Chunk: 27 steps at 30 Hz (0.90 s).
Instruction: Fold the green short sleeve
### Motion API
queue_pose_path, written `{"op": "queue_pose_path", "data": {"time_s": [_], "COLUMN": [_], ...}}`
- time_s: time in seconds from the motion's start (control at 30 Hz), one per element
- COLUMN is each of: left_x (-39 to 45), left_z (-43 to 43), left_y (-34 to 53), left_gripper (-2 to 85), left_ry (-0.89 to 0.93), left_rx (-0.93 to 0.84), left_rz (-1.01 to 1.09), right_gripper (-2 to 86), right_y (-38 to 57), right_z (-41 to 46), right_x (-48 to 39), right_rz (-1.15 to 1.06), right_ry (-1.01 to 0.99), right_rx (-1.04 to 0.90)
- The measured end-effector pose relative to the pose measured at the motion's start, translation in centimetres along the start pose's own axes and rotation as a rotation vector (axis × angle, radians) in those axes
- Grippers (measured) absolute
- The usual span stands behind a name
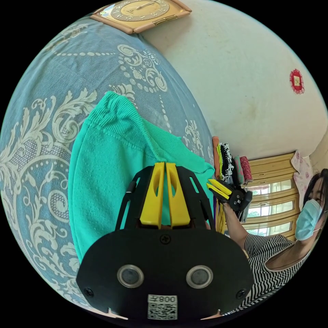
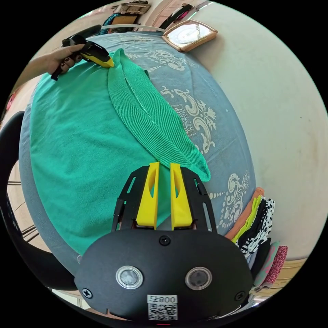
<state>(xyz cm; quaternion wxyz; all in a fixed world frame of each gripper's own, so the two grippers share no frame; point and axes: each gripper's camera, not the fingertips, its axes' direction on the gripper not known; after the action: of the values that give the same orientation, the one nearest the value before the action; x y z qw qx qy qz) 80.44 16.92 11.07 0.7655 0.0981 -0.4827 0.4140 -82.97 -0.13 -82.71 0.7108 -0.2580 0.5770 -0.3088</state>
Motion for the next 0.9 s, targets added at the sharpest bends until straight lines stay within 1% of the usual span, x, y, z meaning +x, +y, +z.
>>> {"op": "queue_pose_path", "data": {"time_s": [0.2,0.3,0.37,0.5,0.7,0.8,0.87,0.9], "left_x": [0.1,0.1,0.3,0.9,1.1,0.5,0.0,-0.2], "left_z": [0.2,0.2,-0.1,-1.0,-1.1,-0.4,0.1,0.2], "left_y": [-0.4,-0.4,-0.4,-0.9,-2.7,-3.4,-3.6,-3.5], "left_gripper": [0.5,0.4,0.4,0.3,0.3,0.4,0.5,0.6], "left_ry": [0.002,0.013,0.03,0.067,0.063,0.037,0.04,0.033], "left_rx": [-0.004,0.001,0.013,0.043,0.075,0.067,0.054,0.056], "left_rz": [0.007,0.003,0.006,0.028,0.024,-0.009,-0.033,-0.045], "right_gripper": [5.6,3.7,1.2,0.1,-0.2,-0.1,0.2,0.2], "right_y": [-0.5,-0.7,-0.4,0.2,0.5,0.6,1.2,1.5], "right_z": [-1.4,-1.5,-2.4,-4.1,-2.4,0.8,3.6,4.2], "right_x": [0.8,1.5,2.6,6.0,14.0,17.7,20.3,20.9], "right_rz": [-0.046,-0.063,-0.047,0.024,0.142,0.206,0.268,0.291], "right_ry": [0.038,0.047,0.078,0.072,-0.07,-0.153,-0.266,-0.289], "right_rx": [-0.02,-0.028,-0.006,0.047,0.032,-0.043,-0.088,-0.093]}}
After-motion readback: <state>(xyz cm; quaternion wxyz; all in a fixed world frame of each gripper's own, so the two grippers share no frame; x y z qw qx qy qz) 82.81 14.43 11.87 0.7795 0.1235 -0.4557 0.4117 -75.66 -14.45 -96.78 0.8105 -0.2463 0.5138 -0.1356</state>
